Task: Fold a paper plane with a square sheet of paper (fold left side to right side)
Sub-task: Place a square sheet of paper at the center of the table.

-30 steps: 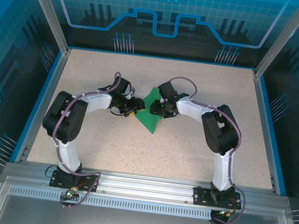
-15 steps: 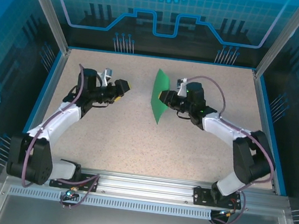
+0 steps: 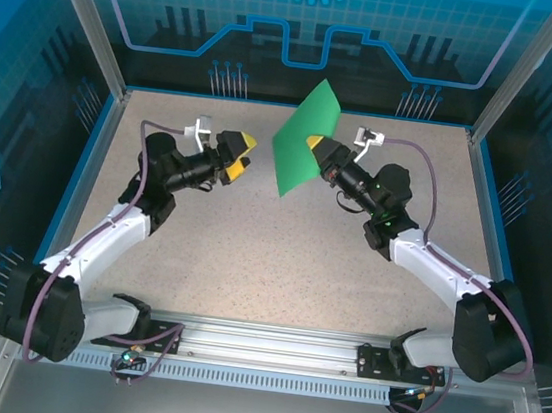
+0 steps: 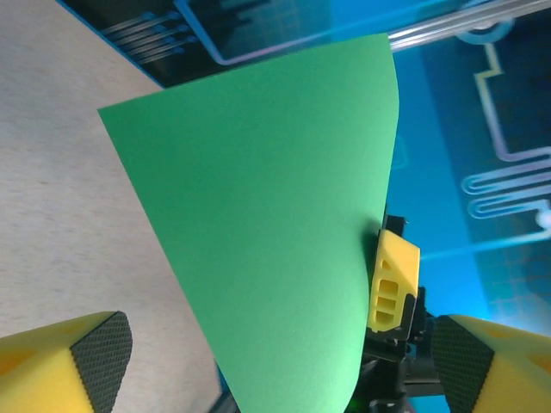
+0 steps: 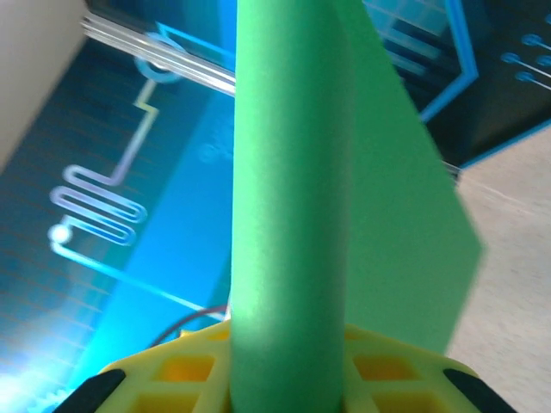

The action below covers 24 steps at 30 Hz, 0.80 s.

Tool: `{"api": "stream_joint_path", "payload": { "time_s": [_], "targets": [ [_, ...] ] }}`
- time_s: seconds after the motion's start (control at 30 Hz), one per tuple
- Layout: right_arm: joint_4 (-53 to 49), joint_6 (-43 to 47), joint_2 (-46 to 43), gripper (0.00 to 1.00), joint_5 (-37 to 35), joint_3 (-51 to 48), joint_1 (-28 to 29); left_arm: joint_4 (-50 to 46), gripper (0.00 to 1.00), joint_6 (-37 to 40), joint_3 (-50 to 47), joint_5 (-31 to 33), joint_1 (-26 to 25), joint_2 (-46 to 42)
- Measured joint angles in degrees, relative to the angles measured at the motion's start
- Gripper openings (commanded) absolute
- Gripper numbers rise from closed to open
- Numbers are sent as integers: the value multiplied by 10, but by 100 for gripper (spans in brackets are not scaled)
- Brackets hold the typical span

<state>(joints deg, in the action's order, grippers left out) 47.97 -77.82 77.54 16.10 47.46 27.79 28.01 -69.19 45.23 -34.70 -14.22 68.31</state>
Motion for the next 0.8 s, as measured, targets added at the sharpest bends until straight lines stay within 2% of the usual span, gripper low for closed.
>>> {"api": "stream_joint_path", "payload": {
  "time_s": [0.27, 0.37, 0.47, 0.6, 0.67, 0.8],
  "targets": [
    [47, -39, -7, 25, -34, 18, 36, 94, 97, -62, 8, 20, -52, 40],
    [64, -47, -7, 25, -39, 29, 46, 127, 93, -85, 19, 24, -64, 64],
    [71, -50, -7, 25, -42, 30, 54, 157, 76, -105, 22, 26, -69, 77],
    [70, -51, -9, 25, -56, 15, 59, 184, 41, -112, 27, 34, -70, 79],
    [64, -51, -12, 26, -62, -2, 60, 190, 27, -109, 29, 38, -70, 78],
    [21, -42, -28, 33, -78, -27, 60, 167, 8, -87, 30, 44, -70, 71]
  ]
}}
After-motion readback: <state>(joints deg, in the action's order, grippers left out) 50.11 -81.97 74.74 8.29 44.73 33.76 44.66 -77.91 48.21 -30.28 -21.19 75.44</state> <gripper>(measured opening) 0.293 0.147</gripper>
